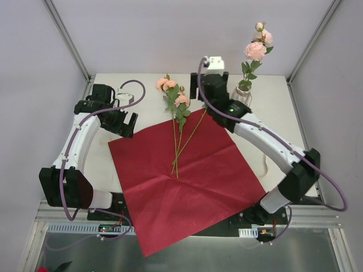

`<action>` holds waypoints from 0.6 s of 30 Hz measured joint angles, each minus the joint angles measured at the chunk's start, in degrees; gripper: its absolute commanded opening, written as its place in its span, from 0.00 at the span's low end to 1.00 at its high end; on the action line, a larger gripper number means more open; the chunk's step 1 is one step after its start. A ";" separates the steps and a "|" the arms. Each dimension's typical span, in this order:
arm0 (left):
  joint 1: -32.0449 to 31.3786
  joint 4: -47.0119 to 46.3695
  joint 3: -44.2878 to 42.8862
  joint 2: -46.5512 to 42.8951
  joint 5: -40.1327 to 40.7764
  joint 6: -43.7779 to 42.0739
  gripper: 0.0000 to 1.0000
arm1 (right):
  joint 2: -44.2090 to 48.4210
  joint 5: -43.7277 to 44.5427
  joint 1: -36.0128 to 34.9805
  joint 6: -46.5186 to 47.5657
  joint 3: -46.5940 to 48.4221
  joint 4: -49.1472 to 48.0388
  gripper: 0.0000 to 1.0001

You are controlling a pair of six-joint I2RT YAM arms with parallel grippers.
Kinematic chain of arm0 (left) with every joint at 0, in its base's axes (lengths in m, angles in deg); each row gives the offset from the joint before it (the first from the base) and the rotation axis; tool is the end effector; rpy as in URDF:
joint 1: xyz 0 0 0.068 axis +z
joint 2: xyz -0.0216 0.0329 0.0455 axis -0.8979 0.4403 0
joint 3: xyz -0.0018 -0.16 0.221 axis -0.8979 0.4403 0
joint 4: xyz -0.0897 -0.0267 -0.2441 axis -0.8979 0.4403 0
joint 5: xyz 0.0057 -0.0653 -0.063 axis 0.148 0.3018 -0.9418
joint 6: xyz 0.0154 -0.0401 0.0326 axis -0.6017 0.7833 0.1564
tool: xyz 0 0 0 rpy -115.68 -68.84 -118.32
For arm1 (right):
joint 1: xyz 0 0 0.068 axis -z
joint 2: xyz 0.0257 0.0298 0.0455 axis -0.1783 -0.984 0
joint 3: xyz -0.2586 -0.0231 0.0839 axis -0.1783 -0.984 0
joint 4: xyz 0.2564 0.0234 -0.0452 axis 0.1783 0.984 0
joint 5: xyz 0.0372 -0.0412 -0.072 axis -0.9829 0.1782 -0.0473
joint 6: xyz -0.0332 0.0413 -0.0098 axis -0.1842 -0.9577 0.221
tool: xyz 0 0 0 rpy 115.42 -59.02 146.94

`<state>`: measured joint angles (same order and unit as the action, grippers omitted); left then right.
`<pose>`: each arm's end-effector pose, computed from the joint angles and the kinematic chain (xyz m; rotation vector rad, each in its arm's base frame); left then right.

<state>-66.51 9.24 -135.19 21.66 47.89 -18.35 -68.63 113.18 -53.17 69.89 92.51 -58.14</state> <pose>0.2763 -0.0216 0.3214 0.5891 2.4456 -0.1971 0.2739 0.2259 0.4269 -0.2219 1.6304 -0.0246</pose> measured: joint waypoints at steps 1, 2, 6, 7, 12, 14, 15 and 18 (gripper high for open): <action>0.00 0.00 0.00 0.00 0.02 0.00 0.99 | -2.49 -0.98 -0.35 -1.46 0.22 2.16 0.78; 0.00 0.00 0.00 0.00 0.02 0.00 0.99 | -5.18 -2.19 -0.68 -2.97 0.55 4.42 0.76; 0.00 0.00 0.00 0.00 0.02 -0.04 0.99 | -16.09 -4.85 -0.92 -8.96 3.26 13.25 0.75; 0.00 0.00 0.00 0.00 0.02 -0.04 0.99 | -18.25 -4.92 -0.92 -10.36 4.00 15.17 0.75; 0.00 0.00 0.02 0.00 0.00 -0.13 0.99 | -26.91 -3.08 -0.50 -17.75 9.35 24.90 0.75; 0.00 -0.02 0.24 0.00 0.00 -0.35 0.99 | -29.22 -2.16 -0.09 -20.02 11.80 26.32 0.73; 0.00 -0.02 0.35 0.00 -0.02 -0.46 0.99 | -30.14 -1.92 0.15 -21.05 12.57 26.73 0.72; 0.00 -0.04 0.76 0.00 -0.42 -0.87 0.99 | -31.95 -1.46 1.11 -23.50 13.51 27.45 0.68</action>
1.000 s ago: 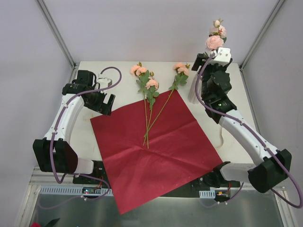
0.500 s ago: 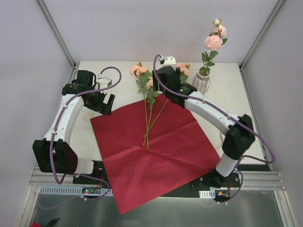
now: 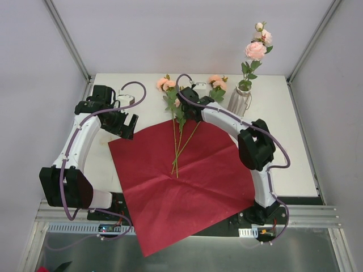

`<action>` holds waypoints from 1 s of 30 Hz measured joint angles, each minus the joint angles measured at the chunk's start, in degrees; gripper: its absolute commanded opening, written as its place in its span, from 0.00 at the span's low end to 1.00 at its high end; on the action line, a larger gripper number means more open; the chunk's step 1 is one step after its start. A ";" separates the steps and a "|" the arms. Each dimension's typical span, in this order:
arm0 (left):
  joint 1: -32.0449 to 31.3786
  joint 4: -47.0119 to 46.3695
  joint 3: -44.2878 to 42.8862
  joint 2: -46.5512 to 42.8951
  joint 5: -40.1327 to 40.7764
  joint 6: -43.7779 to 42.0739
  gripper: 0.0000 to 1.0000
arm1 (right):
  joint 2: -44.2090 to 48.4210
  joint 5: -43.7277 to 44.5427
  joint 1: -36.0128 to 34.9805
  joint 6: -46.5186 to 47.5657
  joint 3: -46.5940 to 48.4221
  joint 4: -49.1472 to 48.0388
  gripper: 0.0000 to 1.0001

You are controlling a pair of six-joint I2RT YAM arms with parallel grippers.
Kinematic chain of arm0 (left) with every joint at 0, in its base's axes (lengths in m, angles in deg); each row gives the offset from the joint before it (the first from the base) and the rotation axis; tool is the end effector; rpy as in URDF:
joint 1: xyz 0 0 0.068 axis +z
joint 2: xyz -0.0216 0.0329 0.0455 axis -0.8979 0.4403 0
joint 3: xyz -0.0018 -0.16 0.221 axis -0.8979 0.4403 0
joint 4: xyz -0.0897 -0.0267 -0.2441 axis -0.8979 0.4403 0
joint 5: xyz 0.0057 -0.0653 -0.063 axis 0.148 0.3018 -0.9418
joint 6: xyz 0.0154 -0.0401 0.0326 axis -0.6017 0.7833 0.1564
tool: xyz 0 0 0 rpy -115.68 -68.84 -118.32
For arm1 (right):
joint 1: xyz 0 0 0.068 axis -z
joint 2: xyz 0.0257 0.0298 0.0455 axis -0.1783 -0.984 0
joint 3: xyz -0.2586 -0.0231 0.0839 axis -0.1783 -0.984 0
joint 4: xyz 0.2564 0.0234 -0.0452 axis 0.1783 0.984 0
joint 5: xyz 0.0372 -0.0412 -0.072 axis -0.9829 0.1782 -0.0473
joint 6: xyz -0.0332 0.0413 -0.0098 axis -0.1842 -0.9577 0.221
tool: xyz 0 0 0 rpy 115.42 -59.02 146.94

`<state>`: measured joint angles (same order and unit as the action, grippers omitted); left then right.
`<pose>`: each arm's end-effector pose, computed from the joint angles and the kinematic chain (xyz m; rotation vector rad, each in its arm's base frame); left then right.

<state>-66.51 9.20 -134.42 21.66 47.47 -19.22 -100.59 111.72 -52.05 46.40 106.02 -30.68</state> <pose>0.2756 -0.0218 0.3174 0.6106 2.4505 -0.2038 0.3599 0.2944 0.2422 -0.2257 2.2658 -0.2127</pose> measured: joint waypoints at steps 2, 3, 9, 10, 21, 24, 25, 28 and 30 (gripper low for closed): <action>0.00 0.00 0.22 0.00 -0.24 -0.39 0.99 | -1.25 0.11 0.92 -1.57 0.22 0.46 0.66; 0.00 0.00 0.33 0.00 -0.31 -0.59 0.99 | -1.79 0.09 1.36 -2.32 0.22 0.70 0.65; 0.00 0.00 0.48 0.00 -1.18 -1.07 0.99 | -4.92 -1.29 3.72 -5.05 0.52 1.55 0.59; 0.00 0.00 0.55 0.00 -1.20 -1.11 0.99 | -5.64 -1.64 3.98 -5.29 0.98 1.64 0.59; 0.00 -0.02 0.94 -0.70 -1.22 -2.08 0.99 | -11.28 -5.38 3.98 -7.43 5.18 2.69 0.55; 0.00 -0.02 1.27 -0.81 -1.22 -2.36 0.99 | -12.46 -5.60 4.00 -8.26 6.08 3.45 0.52; 0.00 0.00 1.36 -0.87 -1.22 -2.45 0.99 | -12.72 -5.64 4.02 -8.68 6.25 3.52 0.50; 0.00 -0.02 1.46 -0.90 -1.22 -2.56 0.99 | -12.85 -6.16 4.13 -9.11 6.60 3.82 0.46; 0.00 0.00 1.49 -0.92 -1.22 -2.64 0.99 | -12.87 -6.47 4.15 -9.55 6.62 3.85 0.43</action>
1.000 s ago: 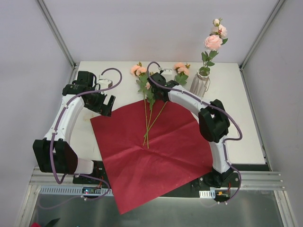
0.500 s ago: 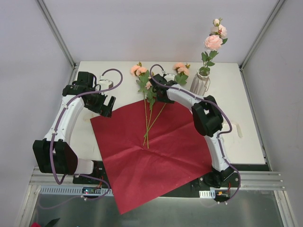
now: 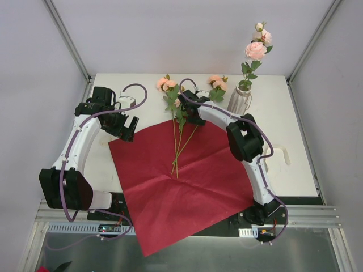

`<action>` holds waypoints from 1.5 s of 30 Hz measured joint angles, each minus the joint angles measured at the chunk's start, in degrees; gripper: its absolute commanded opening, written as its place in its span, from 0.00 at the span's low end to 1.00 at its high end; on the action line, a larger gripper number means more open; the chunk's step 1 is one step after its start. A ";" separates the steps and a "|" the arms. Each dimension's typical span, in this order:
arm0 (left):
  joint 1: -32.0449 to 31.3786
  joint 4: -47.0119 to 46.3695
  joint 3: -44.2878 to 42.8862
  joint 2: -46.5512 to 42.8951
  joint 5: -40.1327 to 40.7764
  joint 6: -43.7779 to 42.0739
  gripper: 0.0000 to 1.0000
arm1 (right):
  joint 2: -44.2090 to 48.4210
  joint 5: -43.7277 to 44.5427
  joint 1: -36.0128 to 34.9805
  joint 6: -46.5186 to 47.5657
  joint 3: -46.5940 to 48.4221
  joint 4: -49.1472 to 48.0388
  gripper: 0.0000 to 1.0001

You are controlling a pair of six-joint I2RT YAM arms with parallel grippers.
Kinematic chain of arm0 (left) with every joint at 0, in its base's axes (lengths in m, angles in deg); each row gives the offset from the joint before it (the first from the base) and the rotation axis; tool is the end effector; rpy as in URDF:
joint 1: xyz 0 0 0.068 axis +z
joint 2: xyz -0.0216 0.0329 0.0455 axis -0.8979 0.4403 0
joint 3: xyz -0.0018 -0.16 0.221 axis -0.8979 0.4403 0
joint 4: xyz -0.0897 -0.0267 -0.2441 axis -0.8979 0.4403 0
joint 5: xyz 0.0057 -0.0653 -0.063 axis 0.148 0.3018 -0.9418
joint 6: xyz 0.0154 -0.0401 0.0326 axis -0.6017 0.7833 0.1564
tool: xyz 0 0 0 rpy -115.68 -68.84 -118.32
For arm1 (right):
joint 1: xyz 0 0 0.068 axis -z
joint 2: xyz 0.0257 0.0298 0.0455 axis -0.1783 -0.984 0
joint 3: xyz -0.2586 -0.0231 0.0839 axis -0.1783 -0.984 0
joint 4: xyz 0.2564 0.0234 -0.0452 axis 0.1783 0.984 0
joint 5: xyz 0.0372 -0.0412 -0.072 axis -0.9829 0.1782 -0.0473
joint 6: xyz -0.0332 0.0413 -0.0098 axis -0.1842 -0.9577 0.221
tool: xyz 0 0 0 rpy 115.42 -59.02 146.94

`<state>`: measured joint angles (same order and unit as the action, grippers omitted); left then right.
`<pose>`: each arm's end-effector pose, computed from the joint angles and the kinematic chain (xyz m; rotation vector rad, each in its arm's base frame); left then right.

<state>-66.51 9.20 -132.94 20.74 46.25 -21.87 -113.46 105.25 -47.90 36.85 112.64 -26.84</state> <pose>0.2708 -0.0223 0.3136 0.6737 2.4360 -0.2149 0.4021 0.2887 0.1686 -0.0612 2.4637 -0.1786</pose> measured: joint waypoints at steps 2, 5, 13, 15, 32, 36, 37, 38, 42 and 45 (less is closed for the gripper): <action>0.00 0.00 0.00 0.00 0.00 -0.07 0.99 | 0.00 -0.28 0.00 -0.39 0.00 0.00 0.34; 0.00 0.00 0.07 -0.02 0.02 -0.13 0.99 | 0.00 -0.50 0.04 -0.96 0.00 0.11 0.19; 0.00 0.00 0.24 -0.79 0.07 -1.09 0.99 | 1.03 -0.66 0.17 -3.41 -2.10 -1.53 0.01; 0.00 0.00 0.24 -1.09 0.09 -1.20 0.99 | 1.97 -0.79 0.26 -3.37 -3.65 -2.67 0.01; 0.00 0.00 0.26 -1.42 0.24 -1.33 0.99 | 34.75 4.46 -4.92 31.80 -18.40 -38.07 0.01; 0.00 0.00 0.26 -1.42 0.31 -1.33 0.99 | 40.28 2.47 -7.08 45.18 -19.67 -52.06 0.01; 0.00 0.00 0.26 -1.42 0.31 -1.33 0.99 | 41.20 1.92 -7.06 48.26 -19.63 -55.21 0.01; 0.00 0.00 0.26 -1.42 0.31 -1.33 0.99 | 41.88 1.46 -6.88 50.80 -19.56 -57.42 0.01; 0.00 0.00 0.26 -1.40 0.33 -1.31 0.99 | 44.13 -0.07 -5.05 61.55 -18.56 -67.32 0.01; 0.00 0.00 0.26 -1.40 0.31 -1.31 0.99 | 45.18 -0.63 -2.43 67.43 -18.29 -74.05 0.01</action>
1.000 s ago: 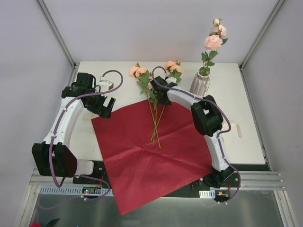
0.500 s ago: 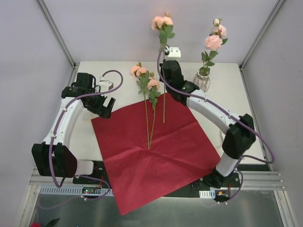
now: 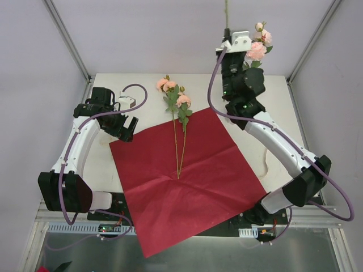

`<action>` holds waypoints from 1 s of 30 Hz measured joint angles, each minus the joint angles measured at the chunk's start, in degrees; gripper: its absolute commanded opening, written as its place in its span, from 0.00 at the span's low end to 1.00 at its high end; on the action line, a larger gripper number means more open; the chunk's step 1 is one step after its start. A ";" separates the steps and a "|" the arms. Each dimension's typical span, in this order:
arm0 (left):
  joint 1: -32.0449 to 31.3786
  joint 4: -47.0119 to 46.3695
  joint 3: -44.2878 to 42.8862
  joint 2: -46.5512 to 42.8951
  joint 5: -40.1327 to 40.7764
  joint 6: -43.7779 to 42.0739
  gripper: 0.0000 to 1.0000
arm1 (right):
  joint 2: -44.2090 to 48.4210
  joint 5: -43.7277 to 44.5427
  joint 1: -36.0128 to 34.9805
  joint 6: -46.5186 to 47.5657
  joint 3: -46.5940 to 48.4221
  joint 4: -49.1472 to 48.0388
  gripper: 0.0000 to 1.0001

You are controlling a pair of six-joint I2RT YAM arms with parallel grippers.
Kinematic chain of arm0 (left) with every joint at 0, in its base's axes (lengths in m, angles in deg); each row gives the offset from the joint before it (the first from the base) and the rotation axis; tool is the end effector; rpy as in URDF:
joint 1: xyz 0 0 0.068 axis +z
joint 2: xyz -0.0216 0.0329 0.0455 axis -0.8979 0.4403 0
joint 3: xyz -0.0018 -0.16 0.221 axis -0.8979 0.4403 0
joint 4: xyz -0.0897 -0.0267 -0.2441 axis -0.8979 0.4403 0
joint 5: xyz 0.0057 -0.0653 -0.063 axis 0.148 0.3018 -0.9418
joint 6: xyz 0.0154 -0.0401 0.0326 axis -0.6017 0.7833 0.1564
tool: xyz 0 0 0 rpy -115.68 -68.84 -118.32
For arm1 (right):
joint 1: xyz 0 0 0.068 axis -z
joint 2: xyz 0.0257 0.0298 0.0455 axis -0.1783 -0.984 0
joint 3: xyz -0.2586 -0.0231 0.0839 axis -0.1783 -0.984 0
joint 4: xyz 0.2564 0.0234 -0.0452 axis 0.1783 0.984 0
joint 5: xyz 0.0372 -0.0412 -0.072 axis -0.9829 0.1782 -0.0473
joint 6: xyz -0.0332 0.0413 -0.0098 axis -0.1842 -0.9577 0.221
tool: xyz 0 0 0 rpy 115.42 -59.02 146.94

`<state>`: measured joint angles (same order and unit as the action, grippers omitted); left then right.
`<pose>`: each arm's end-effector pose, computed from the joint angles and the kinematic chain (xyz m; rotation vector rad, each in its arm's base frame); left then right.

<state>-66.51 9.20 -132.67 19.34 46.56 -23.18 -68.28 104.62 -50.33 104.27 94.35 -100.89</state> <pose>0.2656 -0.0219 0.3182 0.6980 2.4100 -0.1923 0.2626 0.1993 0.5130 -0.2115 0.9470 -0.2082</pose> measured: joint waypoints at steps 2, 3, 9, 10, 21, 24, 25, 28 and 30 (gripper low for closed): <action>0.00 0.00 0.00 0.00 0.00 0.00 0.99 | 0.37 -0.07 2.51 2.64 0.00 -3.98 0.01; 0.00 0.02 -0.02 0.00 0.00 0.00 0.99 | 0.39 0.00 3.82 3.69 0.00 -5.92 0.01; 0.00 0.02 -1.99 1.33 -0.04 0.02 0.99 | -1.14 0.96 9.42 9.29 -0.04 -17.81 0.01; 0.00 0.02 -2.54 1.70 -0.04 0.02 0.99 | -1.84 1.05 10.01 9.99 -0.07 -19.98 0.01; 0.00 -0.04 -5.38 4.46 -0.13 0.04 0.99 | -10.58 1.88 15.39 11.50 -1.84 -29.92 0.01; 0.00 -0.04 -5.53 4.59 -0.13 0.04 0.99 | -11.96 2.71 16.79 11.06 -2.34 -30.80 0.01; 0.00 -0.02 -5.62 4.66 -0.13 0.02 0.99 | -12.26 3.02 17.11 10.91 -2.34 -31.01 0.01; 0.00 -0.02 -5.81 5.05 -0.11 0.00 0.99 | -13.03 3.67 17.97 10.36 -2.43 -31.52 0.01; 0.00 -0.04 -5.92 5.29 -0.09 0.00 0.99 | -13.35 3.89 18.16 10.16 -2.51 -32.11 0.01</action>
<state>-66.51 9.16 -138.60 24.63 46.47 -23.18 -81.64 108.51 -32.16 114.44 91.83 -133.00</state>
